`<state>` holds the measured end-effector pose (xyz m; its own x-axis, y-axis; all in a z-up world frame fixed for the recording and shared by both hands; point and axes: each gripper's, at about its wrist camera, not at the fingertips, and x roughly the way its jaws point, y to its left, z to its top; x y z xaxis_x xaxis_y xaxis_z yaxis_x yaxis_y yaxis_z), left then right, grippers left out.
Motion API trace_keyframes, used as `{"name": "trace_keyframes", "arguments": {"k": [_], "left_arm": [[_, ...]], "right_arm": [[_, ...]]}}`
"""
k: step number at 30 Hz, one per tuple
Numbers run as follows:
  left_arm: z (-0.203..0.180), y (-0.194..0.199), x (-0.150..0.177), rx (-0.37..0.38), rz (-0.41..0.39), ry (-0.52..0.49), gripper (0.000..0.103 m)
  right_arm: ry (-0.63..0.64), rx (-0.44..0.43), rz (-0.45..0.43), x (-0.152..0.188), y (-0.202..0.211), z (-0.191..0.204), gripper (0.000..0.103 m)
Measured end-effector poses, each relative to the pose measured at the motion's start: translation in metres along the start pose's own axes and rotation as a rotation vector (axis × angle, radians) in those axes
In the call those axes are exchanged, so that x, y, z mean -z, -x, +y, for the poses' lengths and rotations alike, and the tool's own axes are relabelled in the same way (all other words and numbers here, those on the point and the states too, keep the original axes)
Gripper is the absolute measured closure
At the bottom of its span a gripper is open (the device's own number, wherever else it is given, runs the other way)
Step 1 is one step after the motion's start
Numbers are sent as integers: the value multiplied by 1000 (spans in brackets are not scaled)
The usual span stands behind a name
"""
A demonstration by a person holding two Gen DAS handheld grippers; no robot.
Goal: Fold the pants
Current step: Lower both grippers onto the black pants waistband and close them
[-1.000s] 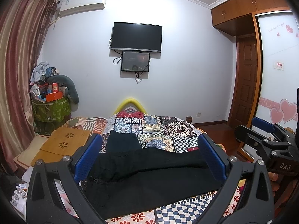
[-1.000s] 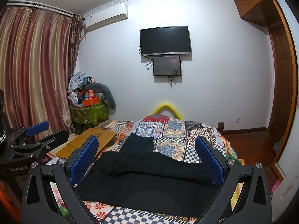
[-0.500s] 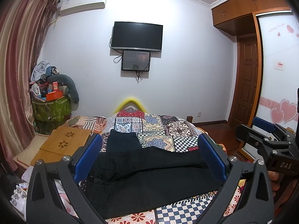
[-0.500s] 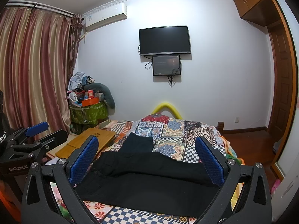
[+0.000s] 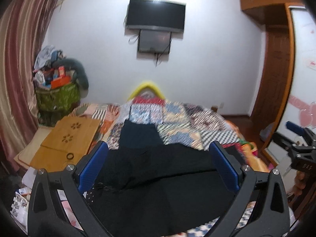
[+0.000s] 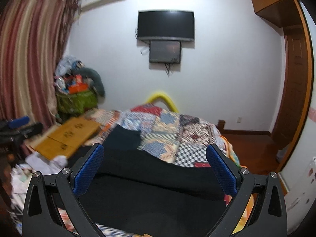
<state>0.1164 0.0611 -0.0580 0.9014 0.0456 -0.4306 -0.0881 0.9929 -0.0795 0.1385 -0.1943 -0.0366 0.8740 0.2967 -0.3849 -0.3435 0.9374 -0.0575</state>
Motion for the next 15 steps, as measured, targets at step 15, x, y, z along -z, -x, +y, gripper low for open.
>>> {"name": "trace_keyframes", "arguments": {"k": [15], "left_arm": [[132,-218,39,-152,408,125,21]], "right_arm": [[89,-25,358,47,-163,-45,0]]}}
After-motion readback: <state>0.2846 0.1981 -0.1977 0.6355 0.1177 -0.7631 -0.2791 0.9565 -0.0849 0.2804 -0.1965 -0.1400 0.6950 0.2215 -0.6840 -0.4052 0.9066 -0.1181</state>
